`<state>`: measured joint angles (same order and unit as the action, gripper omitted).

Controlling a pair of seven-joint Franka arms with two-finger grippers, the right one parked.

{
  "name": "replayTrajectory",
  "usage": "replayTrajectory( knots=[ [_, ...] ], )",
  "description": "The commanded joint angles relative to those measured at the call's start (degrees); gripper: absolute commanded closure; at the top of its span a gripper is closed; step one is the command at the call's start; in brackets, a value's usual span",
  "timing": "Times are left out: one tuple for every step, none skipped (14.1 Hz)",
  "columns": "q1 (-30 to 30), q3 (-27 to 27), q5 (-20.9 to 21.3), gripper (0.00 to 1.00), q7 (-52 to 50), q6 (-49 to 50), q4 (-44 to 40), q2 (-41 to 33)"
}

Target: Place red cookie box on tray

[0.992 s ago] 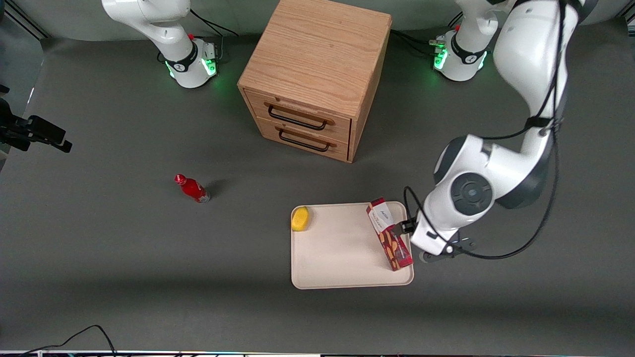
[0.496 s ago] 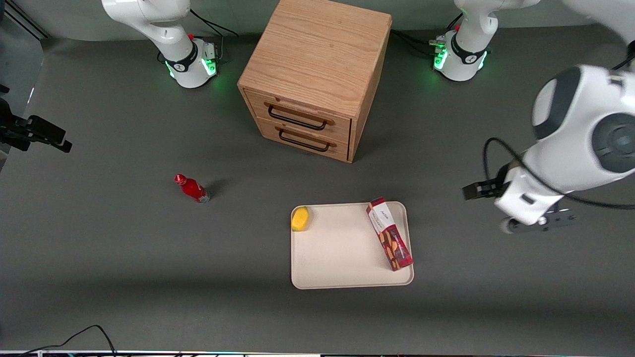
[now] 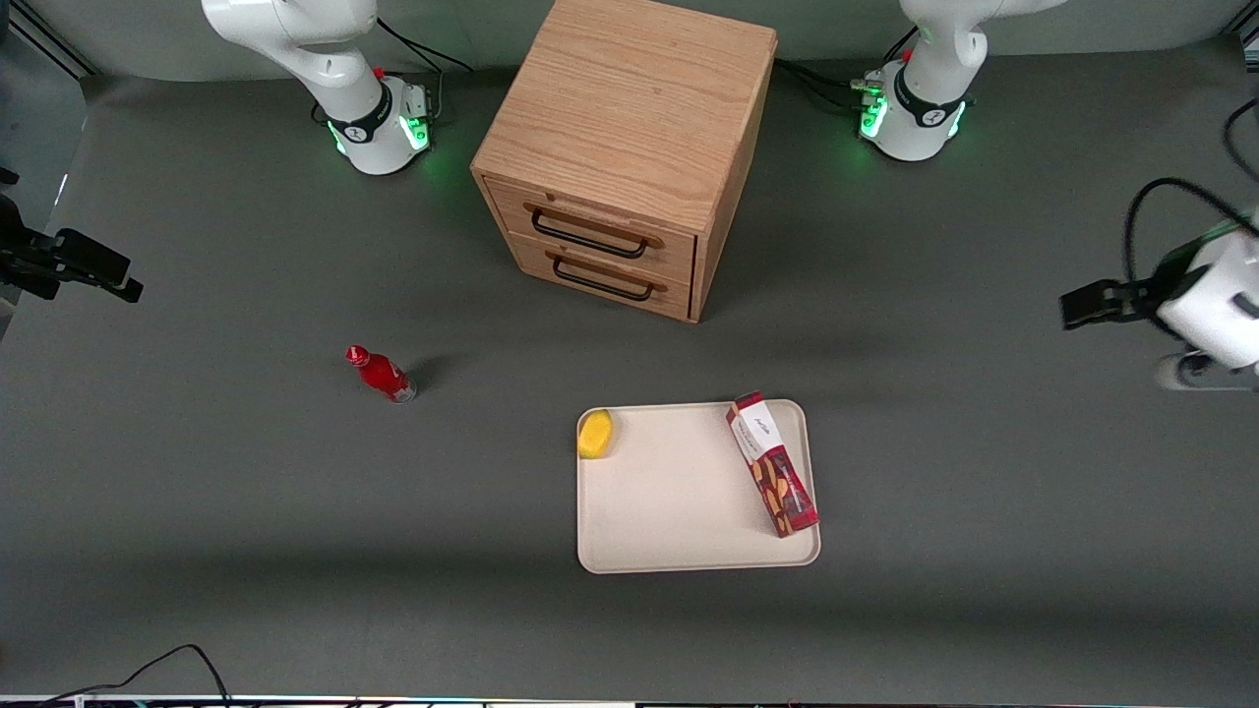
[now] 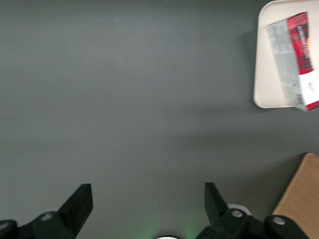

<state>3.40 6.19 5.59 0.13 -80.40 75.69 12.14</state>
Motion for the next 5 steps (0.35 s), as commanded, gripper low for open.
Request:
replayTrajectory(
  knots=[
    [-4.5, -6.8, -0.5, 0.00, 5.1, 0.7, 0.7, -2.8],
    [-4.3, -6.9, -0.7, 0.00, 5.2, 0.7, -0.2, -2.7],
    [-4.2, -7.0, -0.6, 0.00, 5.2, 0.8, -0.6, -2.6],
    [-4.2, -7.0, -0.6, 0.00, 5.1, 0.8, -0.8, -2.6],
    [-4.0, -6.8, -0.4, 0.00, 5.2, 0.9, -0.9, -2.7]
  ],
)
